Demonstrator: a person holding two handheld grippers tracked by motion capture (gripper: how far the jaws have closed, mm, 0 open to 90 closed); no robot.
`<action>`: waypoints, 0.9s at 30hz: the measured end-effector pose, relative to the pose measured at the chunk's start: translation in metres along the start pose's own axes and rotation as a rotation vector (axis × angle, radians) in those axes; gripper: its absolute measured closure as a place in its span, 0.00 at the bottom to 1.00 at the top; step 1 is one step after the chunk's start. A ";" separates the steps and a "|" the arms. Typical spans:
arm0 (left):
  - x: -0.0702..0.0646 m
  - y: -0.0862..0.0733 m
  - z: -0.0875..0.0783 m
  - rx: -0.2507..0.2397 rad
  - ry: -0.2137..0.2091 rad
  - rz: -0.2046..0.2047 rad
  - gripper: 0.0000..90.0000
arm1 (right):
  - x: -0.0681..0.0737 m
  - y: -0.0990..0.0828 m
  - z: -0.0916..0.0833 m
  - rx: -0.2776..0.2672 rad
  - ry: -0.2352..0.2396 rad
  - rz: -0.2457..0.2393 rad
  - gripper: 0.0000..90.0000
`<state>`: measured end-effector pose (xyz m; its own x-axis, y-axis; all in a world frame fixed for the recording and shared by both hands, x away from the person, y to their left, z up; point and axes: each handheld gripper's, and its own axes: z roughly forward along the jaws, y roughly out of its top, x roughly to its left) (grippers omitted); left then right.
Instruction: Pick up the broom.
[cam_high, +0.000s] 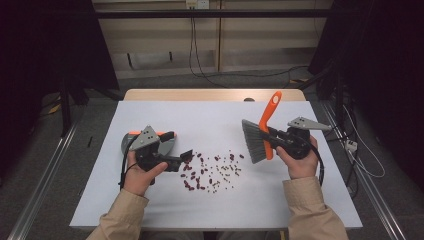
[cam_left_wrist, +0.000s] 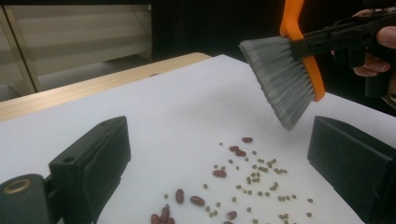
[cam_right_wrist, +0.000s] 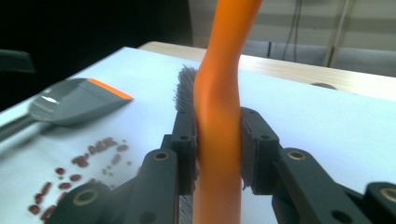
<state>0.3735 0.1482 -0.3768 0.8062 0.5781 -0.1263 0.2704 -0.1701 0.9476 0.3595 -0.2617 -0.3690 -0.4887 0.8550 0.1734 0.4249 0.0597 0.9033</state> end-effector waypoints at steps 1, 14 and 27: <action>0.001 -0.001 -0.001 -0.003 0.003 -0.005 0.07 | -0.001 0.000 -0.001 0.010 -0.016 -0.006 0.78; 0.013 -0.009 -0.016 0.017 0.041 -0.007 0.07 | -0.015 -0.012 0.001 0.102 -0.120 -0.032 0.78; 0.019 -0.013 -0.017 0.023 0.055 -0.009 0.07 | -0.015 -0.020 0.048 0.158 -0.148 -0.055 0.78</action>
<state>0.3766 0.1750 -0.3862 0.7735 0.6227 -0.1182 0.2902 -0.1822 0.9395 0.3950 -0.2513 -0.4091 -0.4027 0.9137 0.0556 0.5201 0.1784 0.8352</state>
